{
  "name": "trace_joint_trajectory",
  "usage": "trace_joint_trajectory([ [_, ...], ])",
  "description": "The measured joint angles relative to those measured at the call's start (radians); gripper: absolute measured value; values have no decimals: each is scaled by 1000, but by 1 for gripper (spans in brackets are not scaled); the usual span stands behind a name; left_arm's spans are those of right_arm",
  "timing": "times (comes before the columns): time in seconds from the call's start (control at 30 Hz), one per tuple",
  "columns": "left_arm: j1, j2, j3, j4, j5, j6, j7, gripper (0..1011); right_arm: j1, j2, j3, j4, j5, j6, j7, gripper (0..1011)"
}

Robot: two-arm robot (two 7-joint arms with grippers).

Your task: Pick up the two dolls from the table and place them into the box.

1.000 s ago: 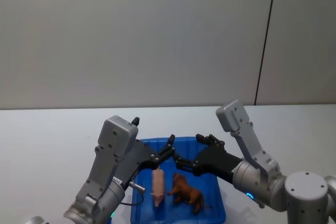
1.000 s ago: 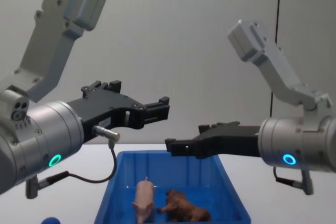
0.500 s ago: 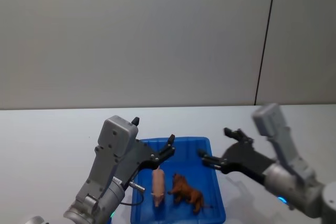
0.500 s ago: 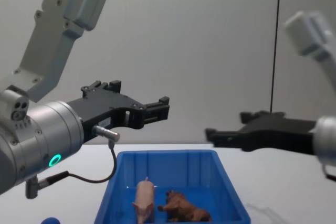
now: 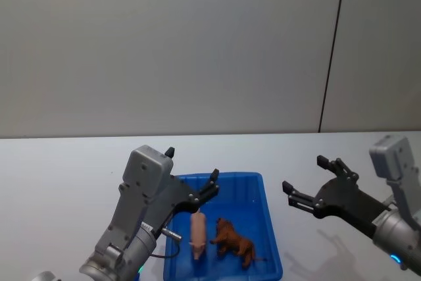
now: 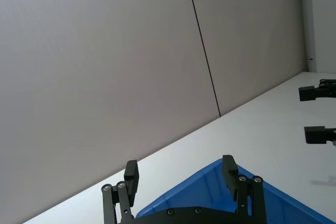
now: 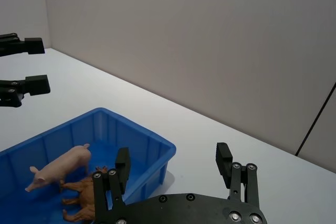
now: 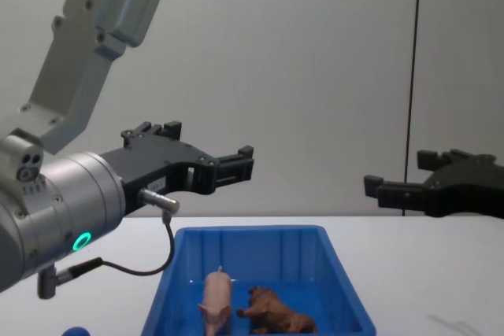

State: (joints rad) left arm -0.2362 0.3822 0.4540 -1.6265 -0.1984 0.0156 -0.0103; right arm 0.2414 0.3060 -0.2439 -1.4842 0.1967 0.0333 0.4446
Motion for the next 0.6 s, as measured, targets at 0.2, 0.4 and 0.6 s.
trace_joint_trajectory([
  [0.2, 11, 8, -2, -15, 8, 20, 19, 1001, -14, 15, 9, -14, 11, -12, -1, 1001],
  [0.4, 41, 29, -7, -51, 7, 60, 64, 1001, -25, 26, 17, -25, 20, -21, -2, 1001],
  [0.6, 88, 58, -14, -96, -14, 101, 124, 1001, -31, 32, 21, -31, 25, -27, -3, 1001],
])
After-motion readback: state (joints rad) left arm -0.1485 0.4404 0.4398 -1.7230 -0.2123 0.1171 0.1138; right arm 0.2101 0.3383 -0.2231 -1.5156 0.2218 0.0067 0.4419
